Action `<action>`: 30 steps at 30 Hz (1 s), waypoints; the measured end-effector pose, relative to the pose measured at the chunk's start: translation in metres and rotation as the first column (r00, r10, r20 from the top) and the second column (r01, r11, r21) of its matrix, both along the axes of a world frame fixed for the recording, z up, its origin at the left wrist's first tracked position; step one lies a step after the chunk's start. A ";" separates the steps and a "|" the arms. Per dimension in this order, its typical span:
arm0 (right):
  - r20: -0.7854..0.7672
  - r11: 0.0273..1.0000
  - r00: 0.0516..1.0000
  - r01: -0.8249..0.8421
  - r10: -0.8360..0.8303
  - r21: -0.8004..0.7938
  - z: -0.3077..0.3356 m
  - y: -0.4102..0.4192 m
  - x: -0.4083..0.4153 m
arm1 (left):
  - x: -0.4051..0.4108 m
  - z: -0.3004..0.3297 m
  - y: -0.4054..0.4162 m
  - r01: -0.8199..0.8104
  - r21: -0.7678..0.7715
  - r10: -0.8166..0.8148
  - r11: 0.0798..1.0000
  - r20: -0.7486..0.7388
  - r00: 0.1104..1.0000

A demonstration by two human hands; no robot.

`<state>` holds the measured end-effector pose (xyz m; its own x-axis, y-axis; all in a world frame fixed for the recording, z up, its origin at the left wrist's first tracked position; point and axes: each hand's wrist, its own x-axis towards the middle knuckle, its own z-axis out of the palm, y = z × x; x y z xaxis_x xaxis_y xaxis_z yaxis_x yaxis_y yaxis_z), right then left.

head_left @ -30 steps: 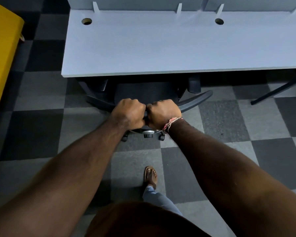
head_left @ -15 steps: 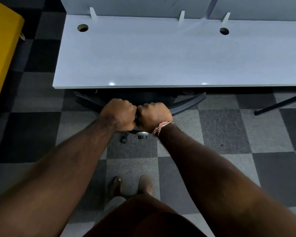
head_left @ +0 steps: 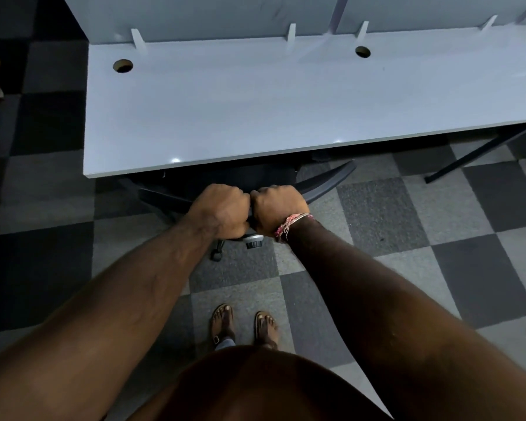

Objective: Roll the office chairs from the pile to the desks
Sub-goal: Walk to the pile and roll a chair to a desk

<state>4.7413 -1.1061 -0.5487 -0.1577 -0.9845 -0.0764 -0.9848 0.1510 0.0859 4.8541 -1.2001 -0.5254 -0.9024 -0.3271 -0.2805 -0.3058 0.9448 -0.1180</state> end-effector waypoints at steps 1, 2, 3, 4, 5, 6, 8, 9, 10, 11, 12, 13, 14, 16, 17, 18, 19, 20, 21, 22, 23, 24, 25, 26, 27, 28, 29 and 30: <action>0.000 1.000 1.000 0.028 -0.028 0.005 0.000 0.002 0.003 | 0.001 0.001 0.001 0.015 0.002 -0.015 1.000 -0.004 1.000; 0.003 0.998 0.998 0.063 -0.063 0.004 0.002 0.005 0.007 | 0.002 0.005 0.002 0.035 0.013 -0.035 0.999 -0.016 0.999; 0.007 0.996 0.996 0.090 -0.090 0.005 0.003 0.006 0.009 | 0.002 0.008 0.003 0.044 0.030 -0.043 0.999 -0.036 0.998; 0.013 0.993 0.993 0.116 -0.116 0.003 0.006 0.008 0.010 | 0.001 0.011 0.004 0.045 0.046 -0.043 0.998 -0.042 0.998; 0.010 0.989 0.989 0.145 -0.145 -0.003 0.010 0.011 0.010 | -0.001 0.015 0.007 0.060 0.056 -0.057 0.997 -0.059 0.997; 0.001 0.986 0.986 0.165 -0.165 -0.006 0.013 0.017 0.011 | -0.002 0.020 0.011 0.071 0.065 -0.067 0.995 -0.066 0.996; -0.011 0.980 0.980 0.198 -0.198 -0.014 0.022 0.029 0.009 | -0.008 0.026 0.020 0.088 0.074 -0.081 0.993 -0.094 0.992; -0.017 0.973 0.973 0.229 -0.229 -0.024 0.028 0.037 0.007 | -0.012 0.030 0.027 0.097 0.082 -0.087 0.992 -0.115 0.990; -0.022 0.964 0.964 0.263 -0.264 -0.040 0.031 0.047 0.004 | -0.018 0.035 0.035 0.114 0.082 -0.102 0.990 -0.139 0.985; -0.016 0.952 0.953 0.302 -0.303 -0.054 0.037 0.054 0.001 | -0.024 0.040 0.041 0.122 0.089 -0.107 0.989 -0.159 0.981; -0.007 0.937 0.940 0.339 -0.341 -0.088 0.045 0.064 -0.004 | -0.032 0.047 0.049 0.135 0.091 -0.118 0.987 -0.174 0.978; 0.010 0.920 0.924 0.382 -0.383 -0.088 0.051 0.067 -0.007 | -0.037 0.050 0.053 0.148 0.091 -0.128 0.985 -0.198 0.972; 0.008 0.885 0.892 0.450 -0.452 -0.121 0.060 0.090 -0.015 | -0.050 0.061 0.072 0.206 0.073 -0.187 0.976 -0.213 0.959; 0.024 0.849 0.856 0.515 -0.516 -0.121 0.069 0.104 -0.020 | -0.063 0.070 0.083 0.244 0.058 -0.225 0.968 -0.226 0.948; 0.028 0.833 0.841 0.539 -0.540 -0.122 0.075 0.114 -0.022 | -0.071 0.072 0.089 0.270 0.055 -0.250 0.961 -0.237 0.939; 0.028 0.819 0.827 0.561 -0.562 -0.119 0.079 0.124 -0.025 | -0.077 0.077 0.097 0.284 0.057 -0.263 0.957 -0.238 0.935; 0.021 0.796 0.804 0.593 -0.595 -0.122 0.084 0.141 -0.029 | -0.086 0.083 0.112 0.318 0.062 -0.293 0.946 -0.255 0.921; 0.012 0.771 0.778 0.625 -0.628 -0.123 0.089 0.160 -0.034 | -0.096 0.088 0.129 0.349 0.062 -0.324 0.935 -0.250 0.913; 0.009 0.748 0.755 0.652 -0.656 -0.121 0.092 0.174 -0.039 | -0.105 0.091 0.142 0.374 0.063 -0.347 0.925 -0.253 0.903; 0.012 0.719 0.726 0.683 -0.688 -0.129 0.094 0.197 -0.047 | -0.117 0.096 0.164 0.408 0.066 -0.383 0.910 -0.240 0.892; 0.015 0.698 0.706 0.704 -0.709 -0.128 0.096 0.215 -0.052 | -0.127 0.097 0.180 0.432 0.077 -0.405 0.899 -0.238 0.883; 0.013 0.680 0.686 0.723 -0.727 -0.125 0.096 0.232 -0.057 | -0.136 0.099 0.196 0.449 0.094 -0.420 0.889 -0.226 0.879; 0.008 0.655 0.662 0.744 -0.750 -0.129 0.097 0.259 -0.065 | -0.150 0.100 0.221 0.480 0.102 -0.451 0.871 -0.220 0.865; 0.003 0.638 0.643 0.760 -0.766 -0.127 0.097 0.278 -0.070 | -0.160 0.100 0.239 0.502 0.099 -0.473 0.859 -0.218 0.854; -0.006 0.619 0.624 0.773 -0.781 -0.136 0.096 0.303 -0.079 | -0.172 0.099 0.264 0.530 0.089 -0.503 0.843 -0.214 0.837; -0.005 0.603 0.608 0.786 -0.794 -0.134 0.096 0.321 -0.086 | -0.182 0.100 0.282 0.544 0.083 -0.520 0.835 -0.207 0.829; -0.003 0.588 0.592 0.800 -0.806 -0.123 0.095 0.340 -0.092 | -0.192 0.098 0.300 0.558 0.081 -0.533 0.826 -0.211 0.820; 0.003 0.567 0.571 0.815 -0.821 -0.124 0.095 0.366 -0.102 | -0.205 0.098 0.326 0.572 0.078 -0.550 0.816 -0.197 0.812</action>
<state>4.6394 -0.7403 -0.4539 -0.8998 -0.4339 0.0453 -0.4309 0.9002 0.0635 4.6489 -0.8737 -0.4272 -0.9525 0.2788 -0.1224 0.2786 0.9602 0.0190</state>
